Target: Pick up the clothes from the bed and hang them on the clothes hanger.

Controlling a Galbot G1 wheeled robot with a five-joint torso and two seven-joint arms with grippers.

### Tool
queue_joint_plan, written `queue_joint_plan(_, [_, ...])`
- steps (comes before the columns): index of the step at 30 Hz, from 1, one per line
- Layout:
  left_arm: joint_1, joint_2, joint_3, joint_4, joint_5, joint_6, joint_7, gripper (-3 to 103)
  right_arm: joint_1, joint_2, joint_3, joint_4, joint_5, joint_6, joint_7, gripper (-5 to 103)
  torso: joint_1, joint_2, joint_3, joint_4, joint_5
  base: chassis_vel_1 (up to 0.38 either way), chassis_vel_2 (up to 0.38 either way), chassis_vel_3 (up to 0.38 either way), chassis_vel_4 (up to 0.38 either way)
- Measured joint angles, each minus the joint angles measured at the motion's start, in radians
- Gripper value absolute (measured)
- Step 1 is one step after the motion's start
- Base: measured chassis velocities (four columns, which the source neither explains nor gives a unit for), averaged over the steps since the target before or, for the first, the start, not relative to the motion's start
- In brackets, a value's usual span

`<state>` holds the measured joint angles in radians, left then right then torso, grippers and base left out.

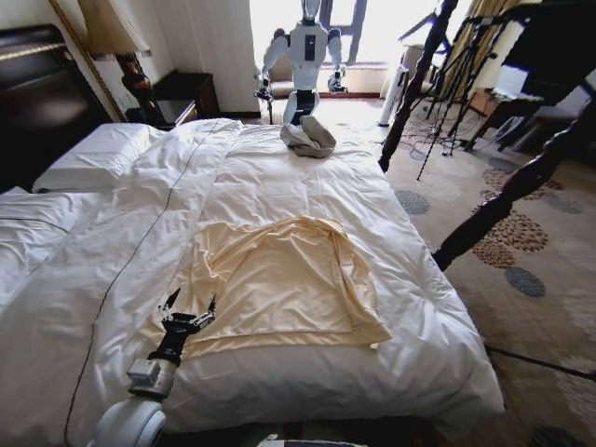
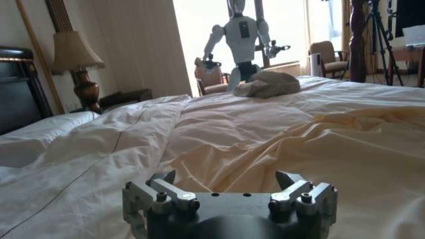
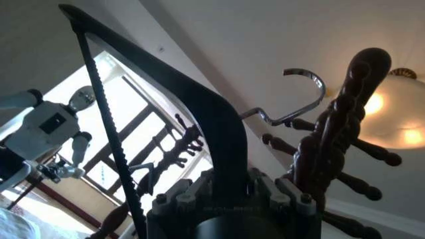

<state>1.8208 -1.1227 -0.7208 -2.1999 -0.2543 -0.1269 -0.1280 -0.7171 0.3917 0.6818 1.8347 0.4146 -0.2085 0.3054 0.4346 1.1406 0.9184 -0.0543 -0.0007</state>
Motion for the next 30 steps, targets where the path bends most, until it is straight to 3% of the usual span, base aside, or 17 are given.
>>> queue_joint_plan(4, [-0.005,-0.005,-0.005,0.002,0.002,-0.003,-0.004,100,-0.017,0.009,-0.071,0.117,0.103,-0.018,-0.002,21,0.000,0.000,0.000,0.0009,-0.0004,0.000,0.000,0.000,0.000])
queue_joint_plan(5, [-0.016,0.004,0.000,0.010,0.002,-0.003,-0.005,100,-0.019,0.020,-0.133,0.159,0.183,-0.028,-0.015,21,0.000,0.000,0.000,-0.0006,-0.0007,0.000,0.000,0.000,0.000])
queue_joint_plan(7, [-0.017,0.006,0.000,0.014,0.002,-0.003,-0.005,100,-0.011,0.027,-0.167,0.165,0.207,-0.026,-0.022,21,0.000,0.000,0.000,-0.0008,-0.0007,0.000,0.000,0.000,0.000])
queue_joint_plan(9, [-0.017,0.005,-0.002,0.019,0.002,-0.004,-0.006,100,0.058,0.083,-0.368,0.157,0.293,-0.016,-0.082,21,0.000,0.000,0.000,-0.0005,0.0005,0.000,0.000,0.000,0.000])
queue_joint_plan(11, [-0.016,0.005,-0.003,0.020,0.002,-0.004,-0.006,100,0.080,0.101,-0.424,0.151,0.308,-0.016,-0.095,21,0.000,0.000,0.000,-0.0001,0.0007,0.000,0.000,0.000,0.000])
queue_joint_plan(12, [-0.016,0.005,-0.006,0.020,0.002,-0.004,-0.007,100,0.130,0.147,-0.545,0.131,0.326,-0.012,-0.124,21,0.000,0.000,0.000,0.0002,0.0007,0.000,0.000,0.000,0.000])
queue_joint_plan(13, [-0.016,0.005,-0.006,0.020,0.002,-0.004,-0.007,100,0.130,0.147,-0.545,0.131,0.326,-0.012,-0.124,21,0.000,0.000,0.000,0.0002,0.0007,0.000,0.000,0.000,0.000])
queue_joint_plan(15, [-0.019,0.015,-0.014,0.022,-0.003,0.001,-0.007,100,0.235,0.236,-0.741,0.068,0.323,0.001,-0.155,21,0.000,0.000,0.000,-0.0001,-0.0002,0.000,0.000,0.000,0.000])
queue_joint_plan(16, [-0.019,0.015,-0.014,0.022,-0.003,0.001,-0.007,100,0.235,0.236,-0.741,0.068,0.323,0.001,-0.155,21,0.000,0.000,0.000,-0.0001,-0.0002,0.000,0.000,0.000,0.000])
queue_joint_plan(19, [-0.022,0.035,-0.029,0.026,-0.016,0.009,-0.009,100,0.429,0.374,-0.964,-0.099,0.276,0.016,-0.164,21,0.000,0.000,0.000,0.0001,-0.0007,0.000,0.000,0.000,0.000])
queue_joint_plan(20, [-0.022,0.035,-0.029,0.026,-0.016,0.009,-0.009,100,0.429,0.374,-0.964,-0.099,0.276,0.016,-0.164,21,0.000,0.000,0.000,0.0001,-0.0007,0.000,0.000,0.000,0.000])
queue_joint_plan(24, [-0.027,0.049,-0.046,0.032,-0.031,0.013,-0.012,100,0.596,0.560,-1.140,-0.315,0.202,0.066,-0.201,21,0.001,0.000,0.000,0.0004,-0.0003,0.000,0.000,0.000,0.000])
queue_joint_plan(30, [-0.039,0.044,-0.047,0.042,-0.036,0.013,-0.013,100,0.662,0.645,-1.232,-0.400,0.199,0.088,-0.249,21,0.000,0.000,0.000,0.0003,-0.0005,0.000,0.000,0.000,0.000])
